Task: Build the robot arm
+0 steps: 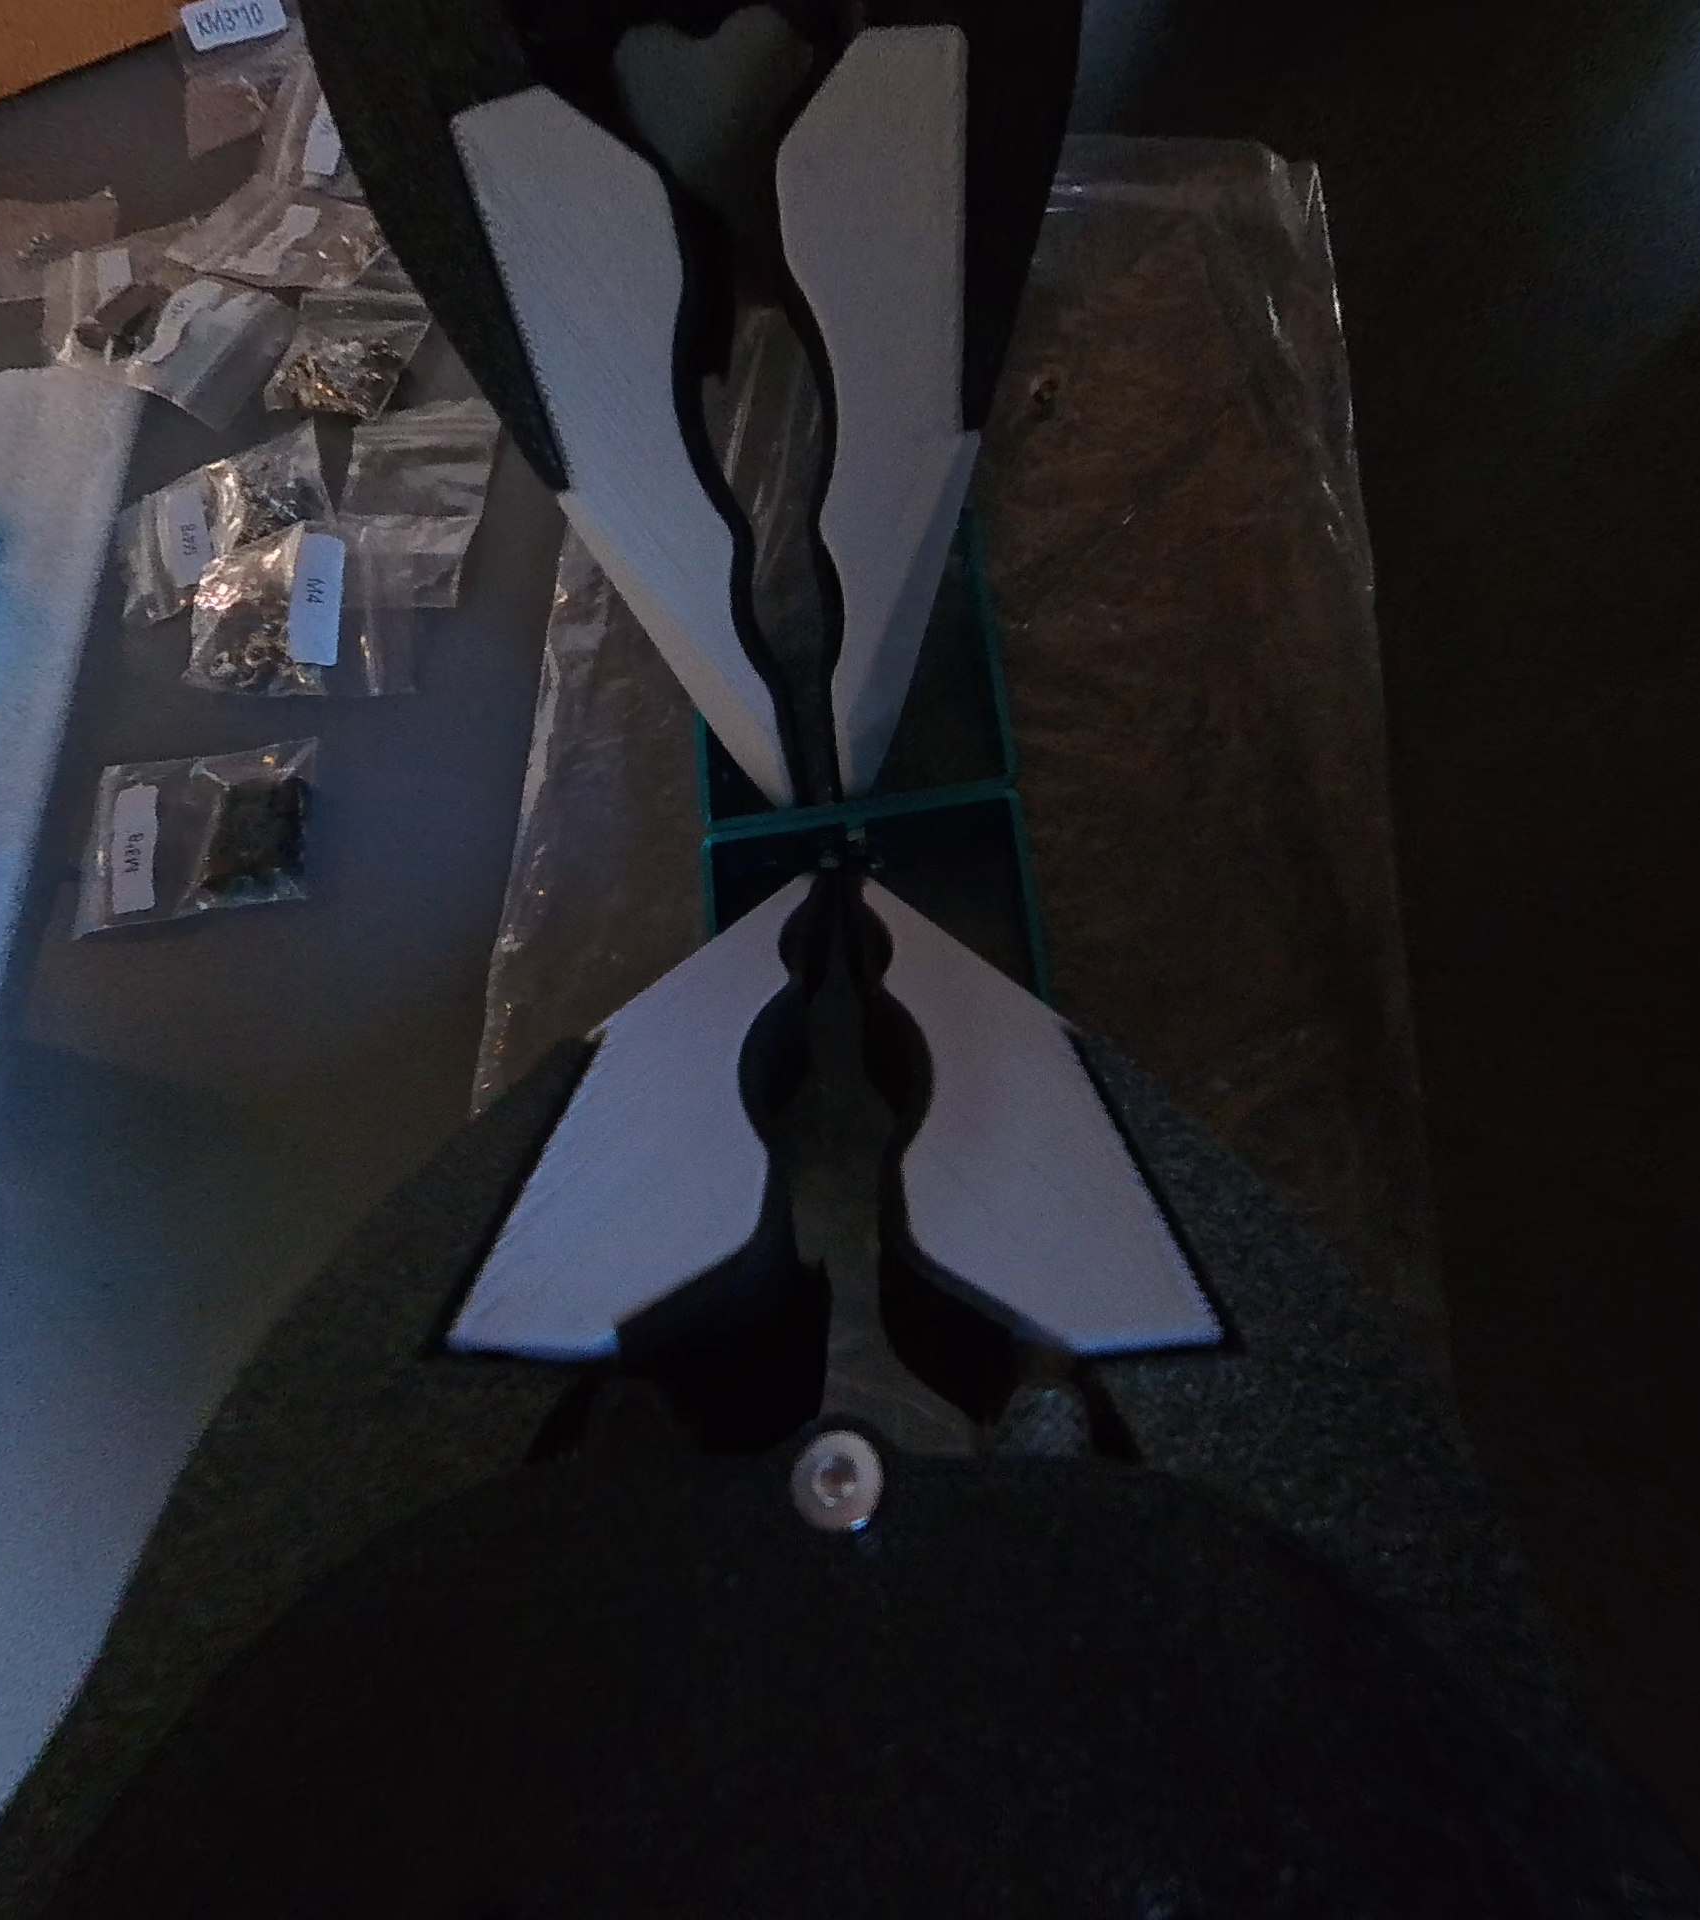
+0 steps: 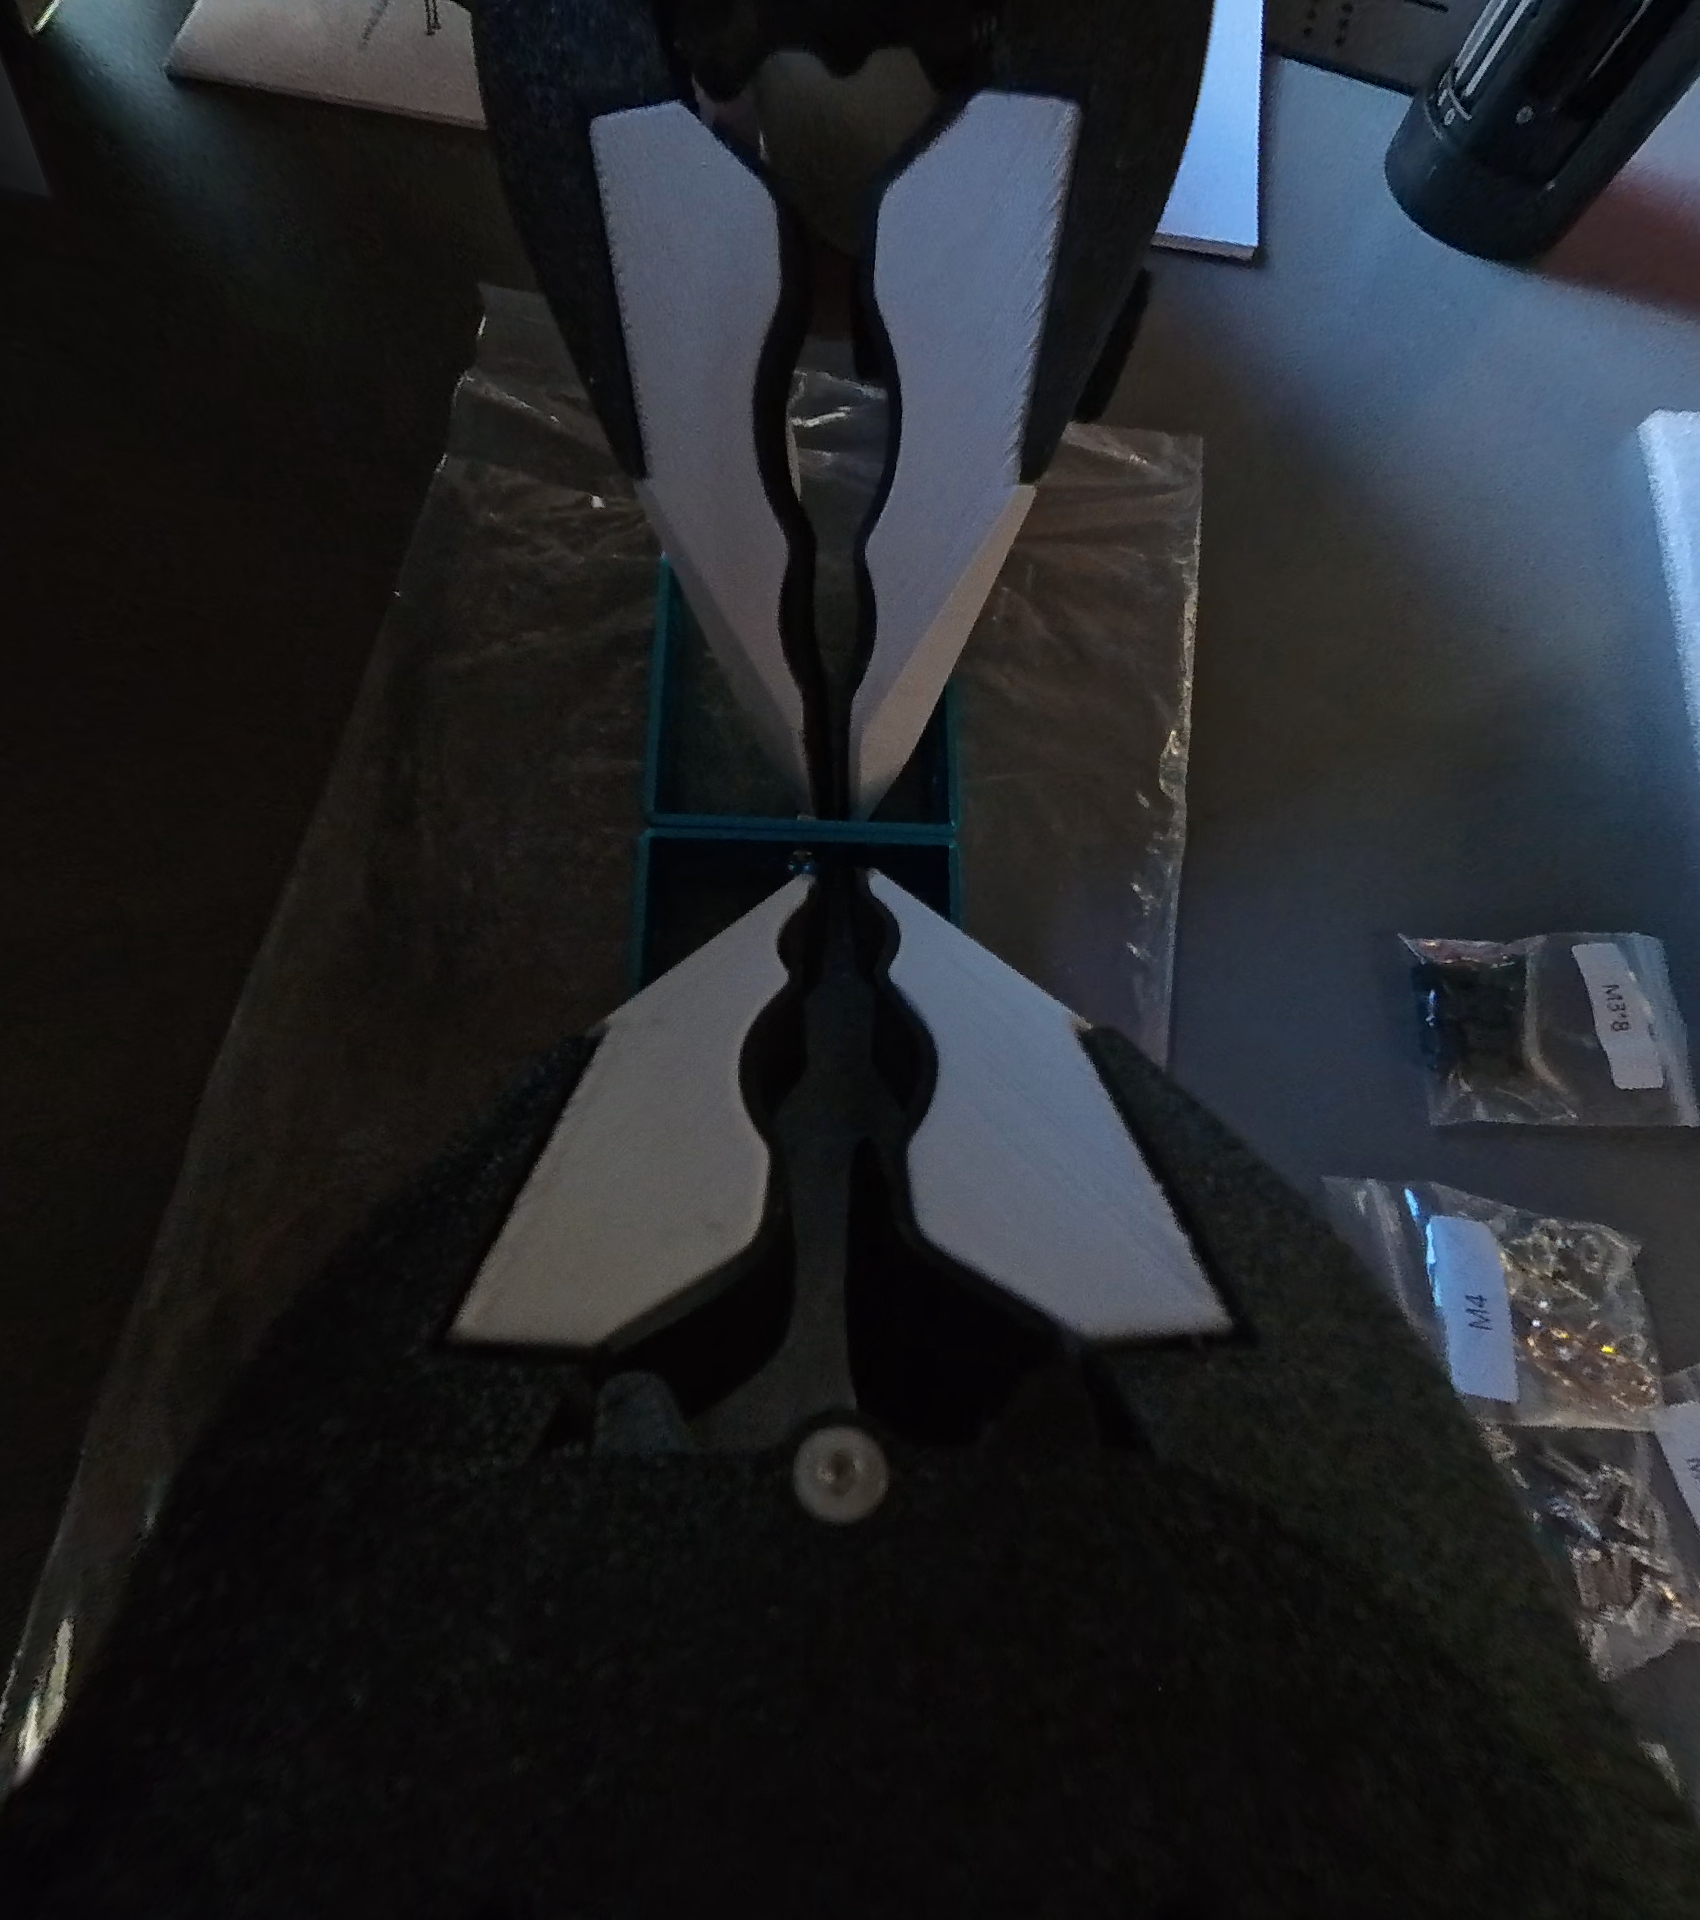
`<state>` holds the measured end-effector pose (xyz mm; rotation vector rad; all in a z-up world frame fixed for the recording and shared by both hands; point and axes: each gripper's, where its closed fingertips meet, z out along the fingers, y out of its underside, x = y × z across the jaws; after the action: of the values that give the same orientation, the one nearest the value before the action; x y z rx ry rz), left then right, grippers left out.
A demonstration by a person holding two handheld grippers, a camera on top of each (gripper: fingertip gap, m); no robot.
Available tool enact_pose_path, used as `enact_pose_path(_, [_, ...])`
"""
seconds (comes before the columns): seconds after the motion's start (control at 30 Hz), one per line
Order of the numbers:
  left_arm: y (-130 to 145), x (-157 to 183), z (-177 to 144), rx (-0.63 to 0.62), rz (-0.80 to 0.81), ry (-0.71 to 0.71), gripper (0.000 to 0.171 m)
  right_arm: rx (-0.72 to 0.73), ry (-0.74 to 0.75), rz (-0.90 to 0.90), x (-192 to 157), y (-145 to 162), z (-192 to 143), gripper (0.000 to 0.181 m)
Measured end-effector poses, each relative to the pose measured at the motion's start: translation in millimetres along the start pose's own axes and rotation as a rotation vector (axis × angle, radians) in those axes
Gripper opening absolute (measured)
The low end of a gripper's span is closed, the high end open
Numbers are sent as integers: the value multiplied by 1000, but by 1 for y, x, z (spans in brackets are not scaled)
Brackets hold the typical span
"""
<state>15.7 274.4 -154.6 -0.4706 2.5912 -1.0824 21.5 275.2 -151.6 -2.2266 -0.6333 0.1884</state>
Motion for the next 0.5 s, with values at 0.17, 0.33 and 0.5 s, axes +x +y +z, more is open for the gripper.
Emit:
enact_pose_path(0.17, [-1,0,0,7,-20,5,11,4,-8,26,0,0,1,2])
enact_pose_path(0.33, [2,-1,-1,-16,15,-13,11,6,-10,38,1,0,1,2])
enact_pose_path(0.5, [3,-5,-10,-14,-10,7,10,7,-8,45,1,1,0,2])
